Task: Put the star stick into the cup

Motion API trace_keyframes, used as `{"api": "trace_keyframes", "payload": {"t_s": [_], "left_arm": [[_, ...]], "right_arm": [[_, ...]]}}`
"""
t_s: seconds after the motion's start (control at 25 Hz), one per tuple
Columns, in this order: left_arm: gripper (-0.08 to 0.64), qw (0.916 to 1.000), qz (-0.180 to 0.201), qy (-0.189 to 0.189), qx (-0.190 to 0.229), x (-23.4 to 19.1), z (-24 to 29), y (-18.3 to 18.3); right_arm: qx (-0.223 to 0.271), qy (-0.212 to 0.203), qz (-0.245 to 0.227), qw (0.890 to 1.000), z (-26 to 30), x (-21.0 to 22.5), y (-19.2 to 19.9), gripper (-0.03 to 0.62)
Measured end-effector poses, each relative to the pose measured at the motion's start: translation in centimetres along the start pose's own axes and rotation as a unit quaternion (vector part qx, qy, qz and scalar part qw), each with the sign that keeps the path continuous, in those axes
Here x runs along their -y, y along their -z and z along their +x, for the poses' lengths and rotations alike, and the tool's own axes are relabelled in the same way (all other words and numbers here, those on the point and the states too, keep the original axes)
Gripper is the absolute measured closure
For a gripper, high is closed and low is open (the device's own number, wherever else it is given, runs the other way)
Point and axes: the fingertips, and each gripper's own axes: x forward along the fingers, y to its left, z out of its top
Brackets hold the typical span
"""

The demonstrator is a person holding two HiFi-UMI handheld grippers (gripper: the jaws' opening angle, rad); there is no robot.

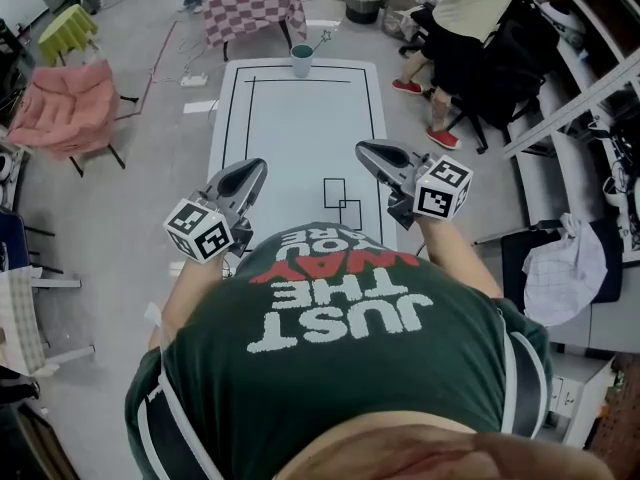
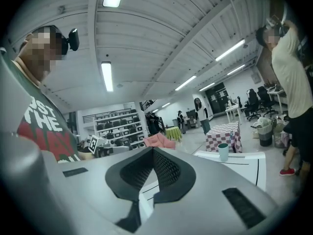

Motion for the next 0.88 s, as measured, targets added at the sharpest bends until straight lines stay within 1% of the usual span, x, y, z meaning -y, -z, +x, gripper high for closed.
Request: {"api": "trace_keyframes", "payload": {"t_s": [0.16,0.44,0.64,0.88], "left_arm": [[0.541,1.0000,0.000,0.002,0.000,-0.1,-0.1,-0.1],[0.541,1.0000,0.003,0.002,0.004,-0.4,-0.3,-0.6],[0.540,1.0000,0.003,0.002,0.005,-0.3,-0.5,-0.7],[0.541,1.0000,-0.001,0.005,0.002,-0.2,-0.4,-0.4]], "right_arm": [[-0.003,-0.011,0.002,1.000,0.8,-0.5,-0.1,0.558],[-0.004,-0.013,0.002,1.000,0.9,-0.7,-0.1,0.558],[-0.015,-0.014,-0.025,0.999,1.0,-1.3,0.2,0.558],[-0.016,-0.017,-0.023,0.999,1.0,-1.4,0.3,0.558]]}}
